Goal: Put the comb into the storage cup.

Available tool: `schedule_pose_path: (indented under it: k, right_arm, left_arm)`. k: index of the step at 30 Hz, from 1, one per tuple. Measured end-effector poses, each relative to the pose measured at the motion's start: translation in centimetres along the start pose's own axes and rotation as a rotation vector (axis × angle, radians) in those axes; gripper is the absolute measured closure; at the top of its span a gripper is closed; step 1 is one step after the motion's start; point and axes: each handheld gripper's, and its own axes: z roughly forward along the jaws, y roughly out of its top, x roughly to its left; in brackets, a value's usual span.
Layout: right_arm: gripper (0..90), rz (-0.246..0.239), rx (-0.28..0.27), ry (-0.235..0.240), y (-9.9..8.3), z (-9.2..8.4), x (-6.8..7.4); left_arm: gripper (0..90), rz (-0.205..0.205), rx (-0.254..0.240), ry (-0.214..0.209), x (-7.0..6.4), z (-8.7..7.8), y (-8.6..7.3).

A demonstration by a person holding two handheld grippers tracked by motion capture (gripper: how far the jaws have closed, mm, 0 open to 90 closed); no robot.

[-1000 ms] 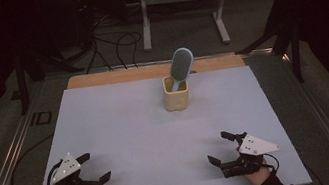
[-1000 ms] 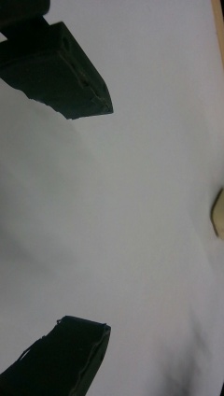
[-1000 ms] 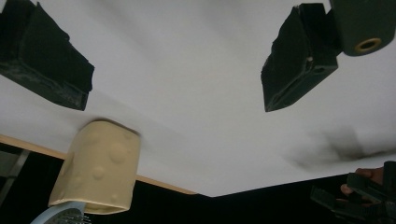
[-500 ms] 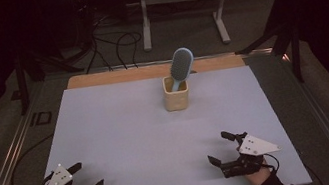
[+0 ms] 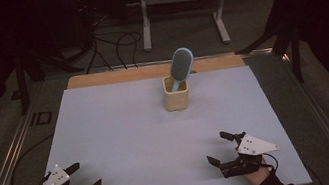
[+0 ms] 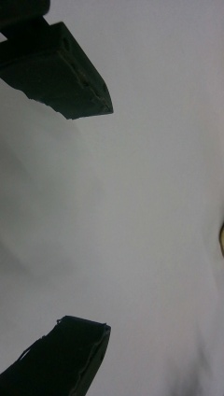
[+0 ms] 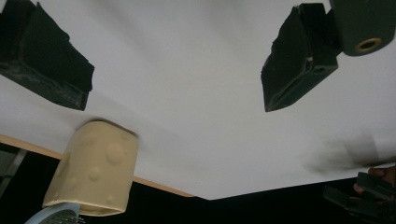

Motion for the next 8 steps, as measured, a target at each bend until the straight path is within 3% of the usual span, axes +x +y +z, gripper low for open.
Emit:
schedule_pose_path:
  k: [8]
  right_arm:
    - [8.8,-0.001,0.006,0.008,0.00,0.34,-0.02]
  left_arm:
    - [0.0,0.002,-0.005,0.002,-0.11,-0.23,-0.07]
